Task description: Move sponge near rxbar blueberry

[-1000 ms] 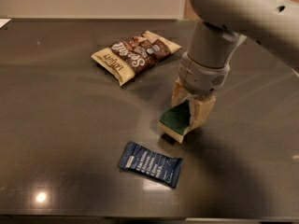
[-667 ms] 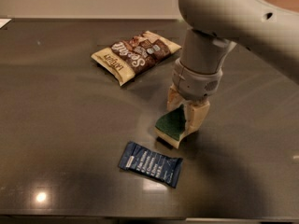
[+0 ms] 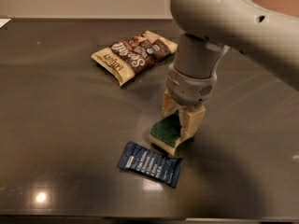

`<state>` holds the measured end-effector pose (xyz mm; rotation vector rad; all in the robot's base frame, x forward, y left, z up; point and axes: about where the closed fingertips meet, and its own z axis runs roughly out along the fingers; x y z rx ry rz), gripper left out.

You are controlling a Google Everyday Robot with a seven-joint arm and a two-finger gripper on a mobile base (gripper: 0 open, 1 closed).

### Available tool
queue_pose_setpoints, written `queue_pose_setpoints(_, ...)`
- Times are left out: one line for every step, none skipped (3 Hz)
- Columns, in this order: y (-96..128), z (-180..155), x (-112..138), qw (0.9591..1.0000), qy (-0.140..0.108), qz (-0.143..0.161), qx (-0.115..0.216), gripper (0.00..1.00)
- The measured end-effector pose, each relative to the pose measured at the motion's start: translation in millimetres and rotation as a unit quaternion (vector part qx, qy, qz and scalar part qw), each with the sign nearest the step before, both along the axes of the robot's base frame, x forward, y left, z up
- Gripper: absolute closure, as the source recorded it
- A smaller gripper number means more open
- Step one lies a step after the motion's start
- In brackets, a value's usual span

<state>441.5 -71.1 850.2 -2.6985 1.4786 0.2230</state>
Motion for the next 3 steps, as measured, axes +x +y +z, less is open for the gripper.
queue_pose_setpoints(1.6, 0.4, 1.8, 1.0, -0.005, -0.001, 0.003, 0.14)
queue_pose_setpoints(3.0, 0.8, 3.3, 0.9999, -0.011, -0.002, 0.005, 0.0)
queue_pose_setpoints(3.0, 0.8, 3.3, 0.9999, -0.011, -0.002, 0.005, 0.0)
